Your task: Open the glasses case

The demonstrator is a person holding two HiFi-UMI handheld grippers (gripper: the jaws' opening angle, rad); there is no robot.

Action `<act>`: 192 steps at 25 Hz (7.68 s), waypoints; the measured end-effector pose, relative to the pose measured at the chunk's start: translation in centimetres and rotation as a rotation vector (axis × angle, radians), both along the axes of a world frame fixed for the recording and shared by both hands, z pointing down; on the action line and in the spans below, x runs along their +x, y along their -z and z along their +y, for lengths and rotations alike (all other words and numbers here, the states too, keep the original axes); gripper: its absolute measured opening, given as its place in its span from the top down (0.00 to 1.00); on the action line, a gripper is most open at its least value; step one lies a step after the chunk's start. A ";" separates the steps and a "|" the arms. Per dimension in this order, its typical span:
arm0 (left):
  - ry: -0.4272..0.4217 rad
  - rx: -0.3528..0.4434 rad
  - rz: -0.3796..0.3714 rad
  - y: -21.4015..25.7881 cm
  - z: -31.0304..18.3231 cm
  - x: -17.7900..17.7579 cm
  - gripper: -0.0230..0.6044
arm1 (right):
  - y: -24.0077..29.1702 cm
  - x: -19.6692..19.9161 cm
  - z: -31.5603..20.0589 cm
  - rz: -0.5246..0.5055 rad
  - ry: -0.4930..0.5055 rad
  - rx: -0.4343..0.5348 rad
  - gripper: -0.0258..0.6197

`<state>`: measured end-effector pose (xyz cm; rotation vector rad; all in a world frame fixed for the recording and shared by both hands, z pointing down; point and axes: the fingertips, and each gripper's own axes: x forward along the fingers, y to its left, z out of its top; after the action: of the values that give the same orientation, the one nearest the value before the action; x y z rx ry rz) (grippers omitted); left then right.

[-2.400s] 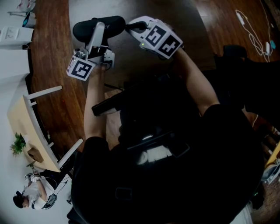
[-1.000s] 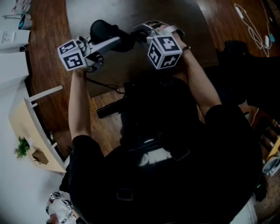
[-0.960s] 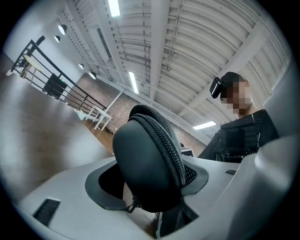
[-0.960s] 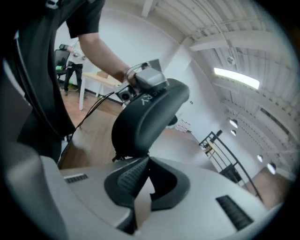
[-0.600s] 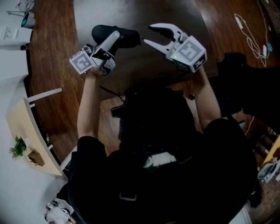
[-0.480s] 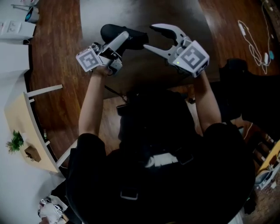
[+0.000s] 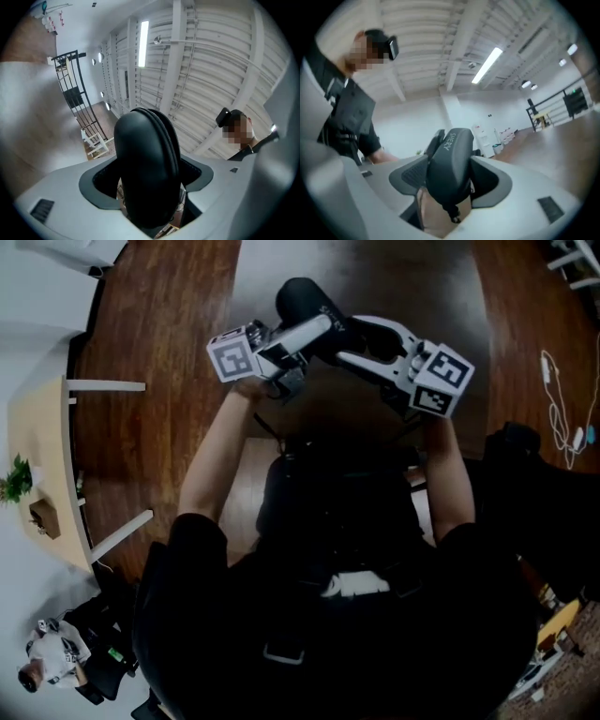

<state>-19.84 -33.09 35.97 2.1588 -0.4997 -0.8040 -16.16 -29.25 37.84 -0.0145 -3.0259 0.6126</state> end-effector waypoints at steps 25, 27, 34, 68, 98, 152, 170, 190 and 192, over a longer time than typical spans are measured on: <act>0.015 0.048 0.120 1.7 -2.0 0.9 0.41 | 0.9 0.8 -1.5 -0.058 -0.216 0.071 0.46; -0.007 0.054 0.152 1.8 -1.5 1.3 0.40 | 0.9 1.6 -1.4 -0.121 -0.180 -0.029 0.47; -0.055 0.118 0.175 3.0 -1.0 2.1 0.50 | 2.8 3.8 -1.9 -0.351 -0.109 -0.302 0.48; 0.014 0.158 0.087 3.6 -1.7 2.7 0.60 | 0.1 2.4 -4.3 0.276 -0.493 0.317 0.85; 0.358 0.070 -0.470 -5.2 -1.9 -5.6 0.97 | -22.3 2.7 -9.4 0.751 -0.713 -0.032 0.63; 0.207 0.435 -1.529 -1.0 43.5 17.2 0.97 | 2.1 13.0 38.6 0.732 -0.610 0.769 0.96; 0.220 0.457 -1.479 0.3 66.6 12.9 0.97 | 3.4 8.5 61.9 0.791 -0.640 0.812 0.95; 0.176 0.490 -1.509 0.2 85.0 18.9 0.97 | 3.9 15.2 80.2 0.811 -0.691 0.811 0.95; 0.171 0.485 -1.519 -0.3 87.5 19.7 0.97 | 3.6 16.3 82.6 0.811 -0.691 0.804 0.95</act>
<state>-0.15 54.39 36.31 2.8773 -1.2971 0.9406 0.12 53.39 34.20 1.0338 -2.1853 -0.5211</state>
